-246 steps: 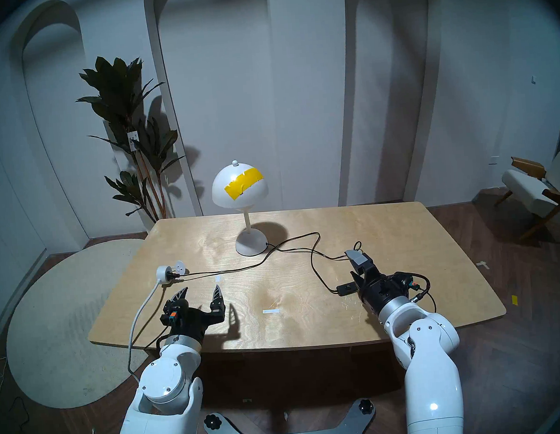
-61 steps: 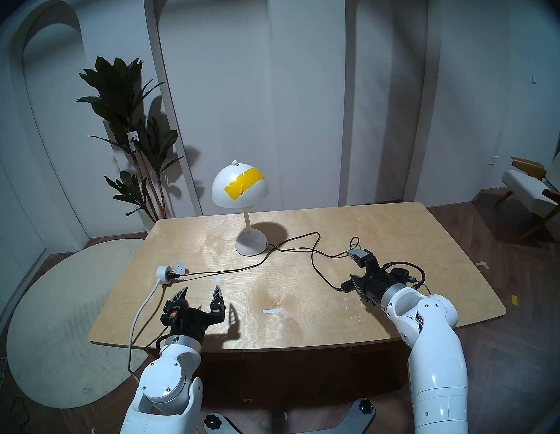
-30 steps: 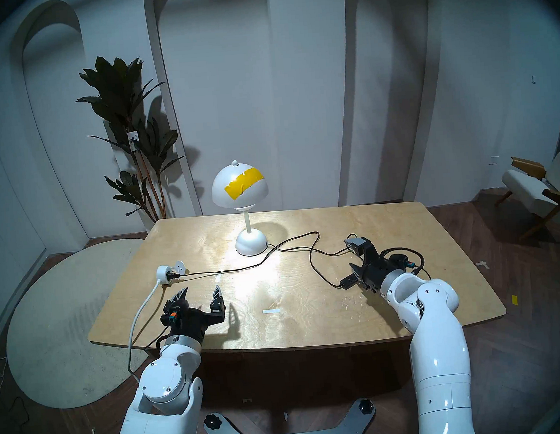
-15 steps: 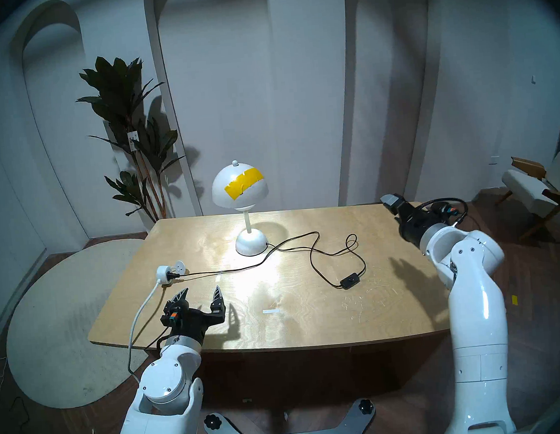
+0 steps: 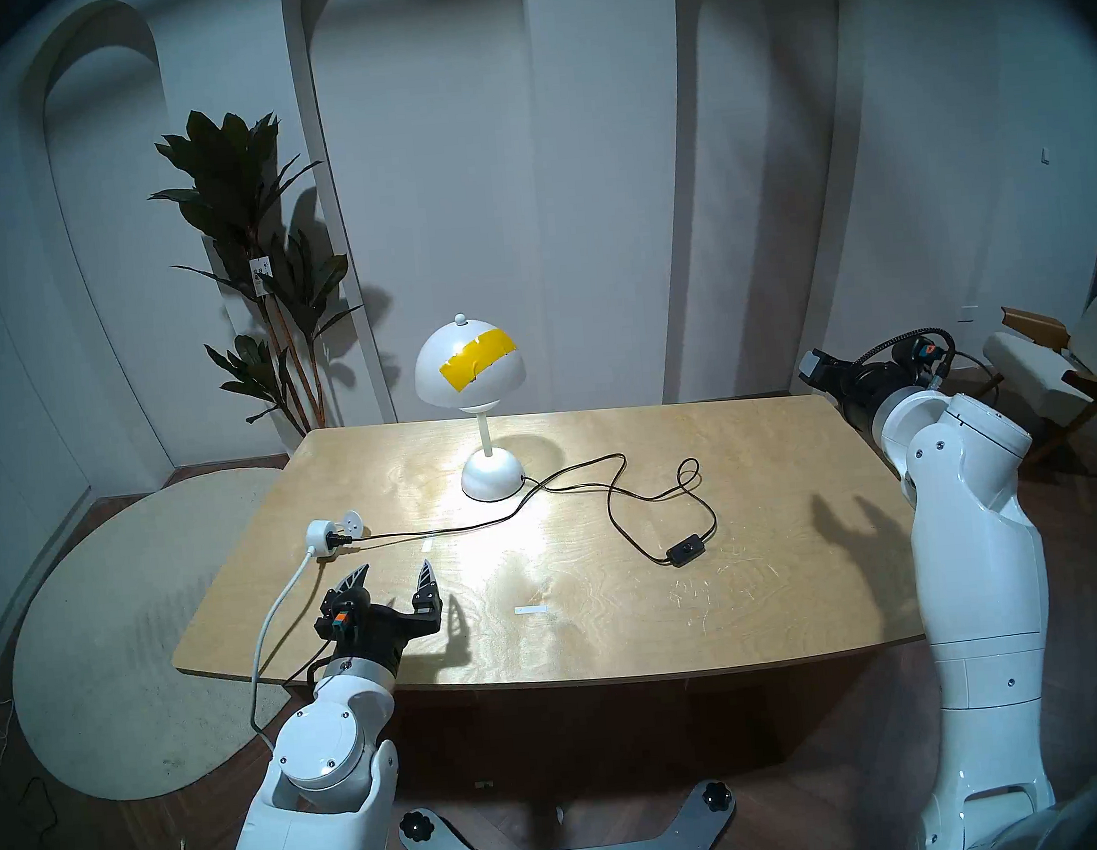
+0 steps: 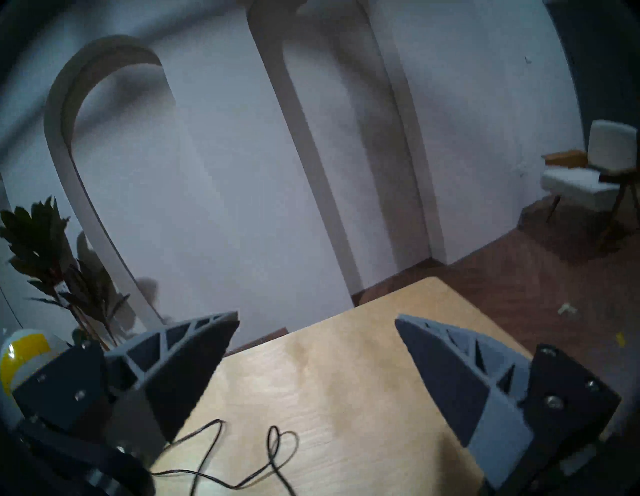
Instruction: Turn on the table lamp by pressing the switch
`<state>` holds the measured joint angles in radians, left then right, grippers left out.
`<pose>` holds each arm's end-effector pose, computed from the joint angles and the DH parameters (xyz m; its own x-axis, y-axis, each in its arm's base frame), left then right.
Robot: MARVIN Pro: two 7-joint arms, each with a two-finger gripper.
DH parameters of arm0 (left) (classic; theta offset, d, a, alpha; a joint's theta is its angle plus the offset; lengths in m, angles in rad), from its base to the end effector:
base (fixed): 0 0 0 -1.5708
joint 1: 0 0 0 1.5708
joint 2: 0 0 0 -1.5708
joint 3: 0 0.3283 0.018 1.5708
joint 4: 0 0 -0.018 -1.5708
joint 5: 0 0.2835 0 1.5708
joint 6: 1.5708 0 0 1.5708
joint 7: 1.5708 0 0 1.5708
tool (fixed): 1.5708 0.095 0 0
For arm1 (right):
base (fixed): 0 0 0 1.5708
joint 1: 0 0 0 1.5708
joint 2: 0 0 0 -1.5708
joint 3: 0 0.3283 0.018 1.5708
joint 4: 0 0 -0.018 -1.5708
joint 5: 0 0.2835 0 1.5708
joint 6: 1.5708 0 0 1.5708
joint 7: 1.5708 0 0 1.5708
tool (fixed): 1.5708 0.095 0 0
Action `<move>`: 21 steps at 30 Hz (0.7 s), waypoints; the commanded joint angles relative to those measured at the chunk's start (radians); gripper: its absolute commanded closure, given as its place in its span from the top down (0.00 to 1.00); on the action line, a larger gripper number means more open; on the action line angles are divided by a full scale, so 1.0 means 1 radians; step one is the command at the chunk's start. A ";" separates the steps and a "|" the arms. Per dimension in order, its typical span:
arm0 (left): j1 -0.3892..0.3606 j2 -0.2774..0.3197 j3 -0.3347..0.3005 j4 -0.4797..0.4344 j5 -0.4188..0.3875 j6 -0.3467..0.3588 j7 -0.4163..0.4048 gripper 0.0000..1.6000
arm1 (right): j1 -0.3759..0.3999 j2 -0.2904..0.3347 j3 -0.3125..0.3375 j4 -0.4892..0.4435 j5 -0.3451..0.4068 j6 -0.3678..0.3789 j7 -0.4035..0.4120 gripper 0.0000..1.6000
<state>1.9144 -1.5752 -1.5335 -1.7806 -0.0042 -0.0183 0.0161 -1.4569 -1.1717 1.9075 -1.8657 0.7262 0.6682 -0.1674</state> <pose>0.2791 -0.0142 -0.3817 0.1155 0.0169 0.9932 -0.0171 -0.9997 0.0190 0.3919 -0.2066 -0.1879 0.1193 -0.2937 0.9484 -0.1968 -0.9433 -0.2673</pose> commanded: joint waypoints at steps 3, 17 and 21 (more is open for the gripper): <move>-0.007 0.000 0.000 -0.024 0.000 -0.006 0.000 1.00 | -0.041 0.139 -0.038 -0.048 -0.224 -0.045 0.098 1.00; -0.005 0.000 0.000 -0.028 -0.001 -0.004 0.000 1.00 | -0.092 0.226 -0.076 0.000 -0.371 -0.194 0.224 1.00; -0.005 0.000 0.000 -0.028 -0.001 -0.004 0.000 1.00 | -0.083 0.225 -0.077 0.020 -0.376 -0.210 0.233 1.00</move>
<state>1.9149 -1.5752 -1.5335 -1.7834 -0.0042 -0.0182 0.0161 -1.5530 -0.9816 1.8205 -1.8610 0.3699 0.5101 0.0473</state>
